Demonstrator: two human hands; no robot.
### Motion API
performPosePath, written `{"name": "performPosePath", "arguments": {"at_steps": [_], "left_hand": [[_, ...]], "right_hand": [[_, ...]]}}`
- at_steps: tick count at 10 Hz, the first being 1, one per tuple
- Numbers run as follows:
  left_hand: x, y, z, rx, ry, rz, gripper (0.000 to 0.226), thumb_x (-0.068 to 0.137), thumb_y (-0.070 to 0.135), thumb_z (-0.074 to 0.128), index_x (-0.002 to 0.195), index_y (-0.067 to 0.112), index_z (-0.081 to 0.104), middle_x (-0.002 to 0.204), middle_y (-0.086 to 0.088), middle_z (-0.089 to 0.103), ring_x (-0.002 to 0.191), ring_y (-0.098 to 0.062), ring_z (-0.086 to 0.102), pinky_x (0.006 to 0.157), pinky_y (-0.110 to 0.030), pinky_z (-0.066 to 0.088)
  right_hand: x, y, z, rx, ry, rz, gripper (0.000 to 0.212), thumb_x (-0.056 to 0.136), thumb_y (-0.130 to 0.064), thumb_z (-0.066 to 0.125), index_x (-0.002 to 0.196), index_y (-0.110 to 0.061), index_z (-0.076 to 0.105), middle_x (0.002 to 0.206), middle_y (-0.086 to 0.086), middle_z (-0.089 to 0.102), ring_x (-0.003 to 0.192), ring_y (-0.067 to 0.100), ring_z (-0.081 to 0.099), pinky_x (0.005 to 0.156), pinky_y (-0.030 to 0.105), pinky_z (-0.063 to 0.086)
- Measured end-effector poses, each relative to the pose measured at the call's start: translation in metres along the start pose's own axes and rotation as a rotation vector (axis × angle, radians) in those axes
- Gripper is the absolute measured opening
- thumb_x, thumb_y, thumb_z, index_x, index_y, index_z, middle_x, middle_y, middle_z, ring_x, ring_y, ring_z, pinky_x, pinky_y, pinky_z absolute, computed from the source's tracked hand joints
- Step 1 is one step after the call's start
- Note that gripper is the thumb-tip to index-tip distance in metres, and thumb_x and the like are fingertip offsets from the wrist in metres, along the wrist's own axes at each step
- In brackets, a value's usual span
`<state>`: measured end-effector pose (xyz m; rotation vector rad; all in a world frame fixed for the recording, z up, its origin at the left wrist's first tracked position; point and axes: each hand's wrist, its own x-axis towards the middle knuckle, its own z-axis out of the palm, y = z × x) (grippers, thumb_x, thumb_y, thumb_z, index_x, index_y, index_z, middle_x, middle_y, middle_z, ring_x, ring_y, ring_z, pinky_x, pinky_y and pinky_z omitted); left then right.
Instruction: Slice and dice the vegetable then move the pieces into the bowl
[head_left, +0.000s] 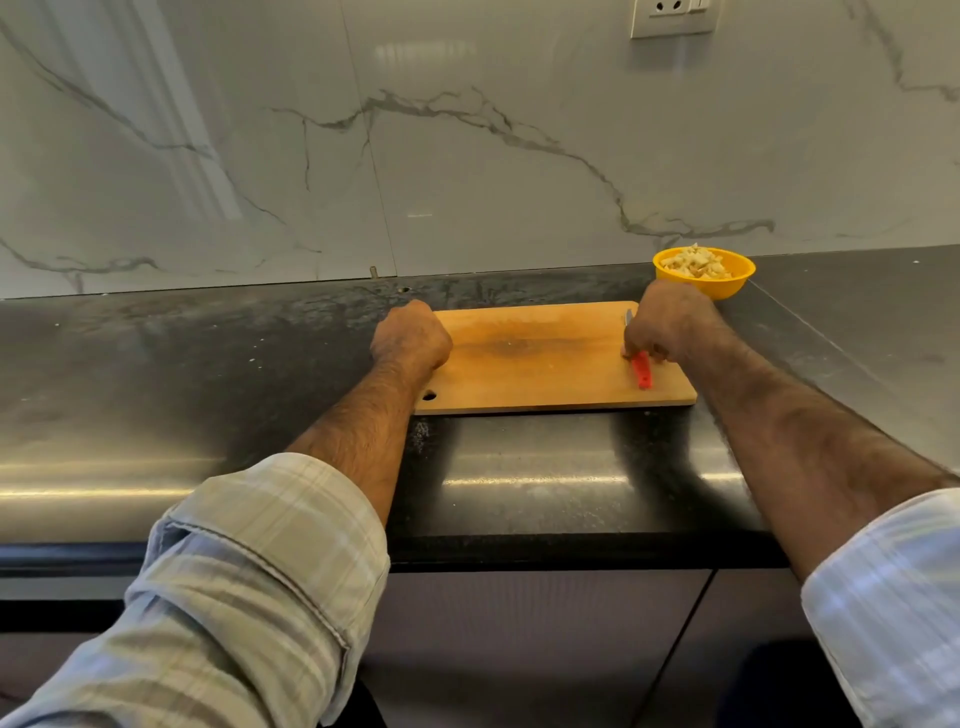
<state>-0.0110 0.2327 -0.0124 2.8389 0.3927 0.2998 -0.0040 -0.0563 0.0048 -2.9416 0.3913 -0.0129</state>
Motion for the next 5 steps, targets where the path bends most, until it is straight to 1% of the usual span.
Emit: {"name": "performPosePath", "arguments": {"at_steps": [1, 2, 3, 4, 5], "left_hand": [[-0.001, -0.004, -0.001, 0.005, 0.020, 0.013, 0.031, 0.103, 0.018, 0.060, 0.133, 0.009, 0.059, 0.131, -0.015, 0.064, 0.118, -0.033, 0.063, 0.084, -0.042, 0.051], [-0.004, -0.004, -0.004, 0.000, 0.050, 0.022, 0.030, 0.102, 0.019, 0.060, 0.130, 0.010, 0.060, 0.128, -0.014, 0.065, 0.115, -0.033, 0.064, 0.080, -0.042, 0.050], [-0.007, -0.002, -0.008, -0.007, 0.094, 0.056, 0.028, 0.100, 0.021, 0.061, 0.126, 0.012, 0.062, 0.124, -0.013, 0.067, 0.111, -0.032, 0.065, 0.078, -0.042, 0.051], [-0.017, 0.000, -0.016, 0.006, 0.128, 0.110, 0.030, 0.099, 0.022, 0.062, 0.127, 0.012, 0.061, 0.124, -0.012, 0.066, 0.112, -0.031, 0.064, 0.076, -0.040, 0.048], [-0.026, 0.009, -0.021, -0.001, 0.140, 0.210, 0.032, 0.096, 0.023, 0.061, 0.126, 0.012, 0.062, 0.124, -0.012, 0.066, 0.112, -0.030, 0.063, 0.078, -0.041, 0.049]], "right_hand": [[0.001, 0.002, 0.001, 0.010, 0.014, 0.011, 0.042, 0.080, -0.032, 0.090, 0.102, -0.003, 0.069, 0.090, 0.014, 0.075, 0.086, 0.032, 0.075, 0.082, 0.046, 0.064], [0.004, 0.004, 0.001, 0.076, -0.034, 0.057, 0.039, 0.079, -0.030, 0.092, 0.096, -0.003, 0.069, 0.075, 0.013, 0.074, 0.075, 0.029, 0.076, 0.084, 0.047, 0.064], [0.007, 0.006, 0.002, 0.063, -0.048, 0.058, 0.046, 0.078, -0.038, 0.092, 0.097, -0.002, 0.070, 0.078, 0.011, 0.075, 0.073, 0.027, 0.075, 0.080, 0.043, 0.065], [0.005, 0.010, 0.001, -0.082, 0.038, -0.004, 0.061, 0.074, -0.055, 0.089, 0.102, -0.006, 0.070, 0.089, 0.008, 0.070, 0.083, 0.029, 0.067, 0.063, 0.037, 0.054], [0.000, 0.010, 0.002, -0.076, 0.131, -0.044, 0.058, 0.076, -0.058, 0.085, 0.102, -0.008, 0.071, 0.084, 0.006, 0.063, 0.078, 0.028, 0.059, 0.057, 0.034, 0.044]]}}
